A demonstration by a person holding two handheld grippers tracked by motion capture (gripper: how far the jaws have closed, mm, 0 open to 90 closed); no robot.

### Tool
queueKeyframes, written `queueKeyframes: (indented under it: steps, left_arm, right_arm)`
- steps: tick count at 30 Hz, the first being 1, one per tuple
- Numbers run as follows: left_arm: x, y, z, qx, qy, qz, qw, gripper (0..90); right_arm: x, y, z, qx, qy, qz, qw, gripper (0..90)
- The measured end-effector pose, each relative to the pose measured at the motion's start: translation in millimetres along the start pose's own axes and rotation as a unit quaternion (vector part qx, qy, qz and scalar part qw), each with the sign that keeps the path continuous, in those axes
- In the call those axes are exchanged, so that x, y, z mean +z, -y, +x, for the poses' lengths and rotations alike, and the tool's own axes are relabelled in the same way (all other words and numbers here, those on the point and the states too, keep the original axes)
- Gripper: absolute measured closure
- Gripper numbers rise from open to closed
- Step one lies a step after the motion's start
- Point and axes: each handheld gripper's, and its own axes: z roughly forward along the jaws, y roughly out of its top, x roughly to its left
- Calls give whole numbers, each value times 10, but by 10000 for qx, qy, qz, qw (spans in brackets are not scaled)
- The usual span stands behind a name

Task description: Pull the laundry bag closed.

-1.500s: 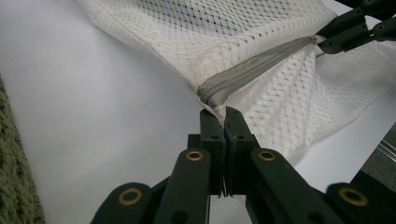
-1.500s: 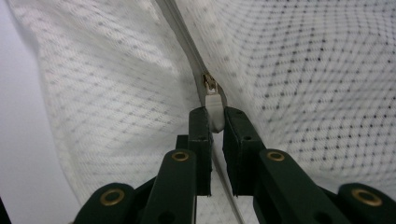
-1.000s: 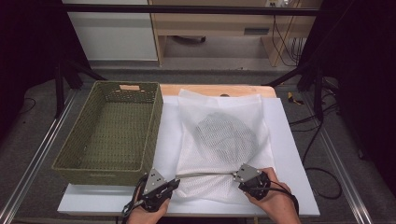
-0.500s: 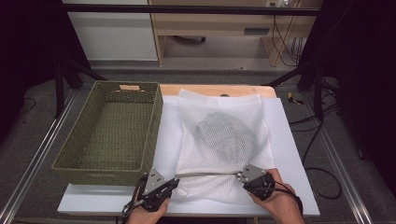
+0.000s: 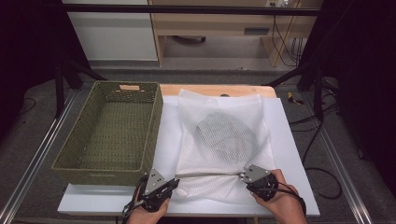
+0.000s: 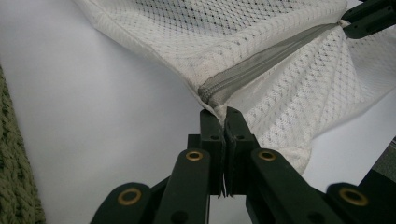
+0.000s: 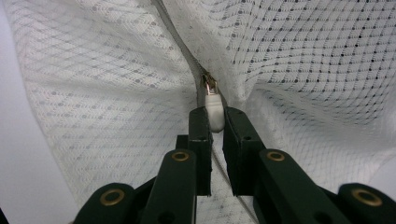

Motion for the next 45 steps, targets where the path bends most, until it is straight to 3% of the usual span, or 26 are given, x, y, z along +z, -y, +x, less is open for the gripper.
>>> queueKeyframes:
  steps: [7,24,45]
  left_arm:
    - [25,3,-25,0,19,47,10000,889]
    - [24,-4,-68,0,51,19,10000,890]
    - [35,-31,-47,1,-51,-55,10000,891]
  right_arm:
    - [12,12,16,-55,51,80,9999,819]
    - [-59,151,-52,100,181,184,9996,819]
    - [-203,361,-202,503,403,139,9978,819]
